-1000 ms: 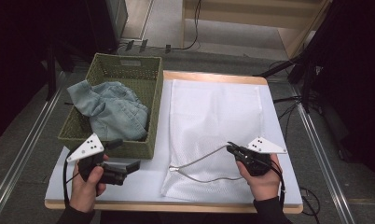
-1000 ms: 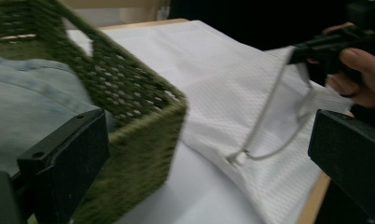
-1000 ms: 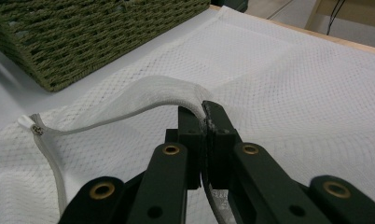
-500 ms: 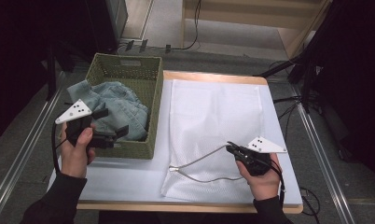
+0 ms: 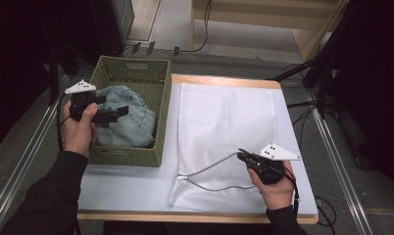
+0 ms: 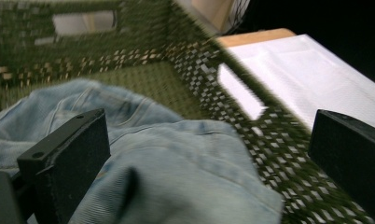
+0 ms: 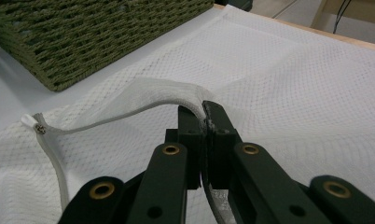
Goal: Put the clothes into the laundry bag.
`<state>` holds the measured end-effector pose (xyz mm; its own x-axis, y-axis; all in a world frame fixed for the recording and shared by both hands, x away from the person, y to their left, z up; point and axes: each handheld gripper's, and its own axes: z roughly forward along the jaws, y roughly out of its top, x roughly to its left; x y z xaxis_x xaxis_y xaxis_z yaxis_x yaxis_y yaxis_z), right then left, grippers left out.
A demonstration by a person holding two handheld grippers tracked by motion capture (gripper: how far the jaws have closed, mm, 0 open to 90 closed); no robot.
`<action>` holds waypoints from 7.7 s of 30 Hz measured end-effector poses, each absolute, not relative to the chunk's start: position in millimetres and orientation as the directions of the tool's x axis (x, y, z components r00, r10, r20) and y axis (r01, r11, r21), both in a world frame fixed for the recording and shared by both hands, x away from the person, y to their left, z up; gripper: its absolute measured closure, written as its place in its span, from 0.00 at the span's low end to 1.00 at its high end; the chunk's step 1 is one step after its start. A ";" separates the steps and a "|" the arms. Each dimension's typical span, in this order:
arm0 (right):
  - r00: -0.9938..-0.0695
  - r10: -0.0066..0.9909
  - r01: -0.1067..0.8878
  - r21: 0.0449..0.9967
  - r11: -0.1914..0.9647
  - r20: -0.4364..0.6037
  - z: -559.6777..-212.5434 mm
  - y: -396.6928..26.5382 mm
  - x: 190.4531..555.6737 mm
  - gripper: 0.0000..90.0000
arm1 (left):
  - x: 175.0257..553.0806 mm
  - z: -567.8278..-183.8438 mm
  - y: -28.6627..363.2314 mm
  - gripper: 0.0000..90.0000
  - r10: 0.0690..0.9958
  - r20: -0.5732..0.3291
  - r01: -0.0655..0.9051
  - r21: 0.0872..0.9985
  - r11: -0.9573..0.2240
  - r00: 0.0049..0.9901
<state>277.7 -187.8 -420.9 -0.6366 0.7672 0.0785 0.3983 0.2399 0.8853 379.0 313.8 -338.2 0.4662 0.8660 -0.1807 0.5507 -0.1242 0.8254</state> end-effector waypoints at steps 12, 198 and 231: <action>-0.642 0.763 0.400 0.884 0.243 0.080 -422.0 -187.1 277.7 0.97 | 423.0 -369.6 310.8 0.00 0.923 -0.178 0.769 0.617 -0.165 0.342; -0.653 0.744 0.361 0.922 0.140 0.142 -401.4 -184.0 298.1 0.99 | 273.5 -430.0 90.5 0.26 0.755 -0.089 0.487 0.812 -0.323 0.649; -0.682 0.718 0.367 0.915 0.168 0.142 -400.9 -174.9 297.1 1.00 | 274.8 -423.4 30.1 0.84 0.433 -0.138 0.334 0.844 -0.420 0.891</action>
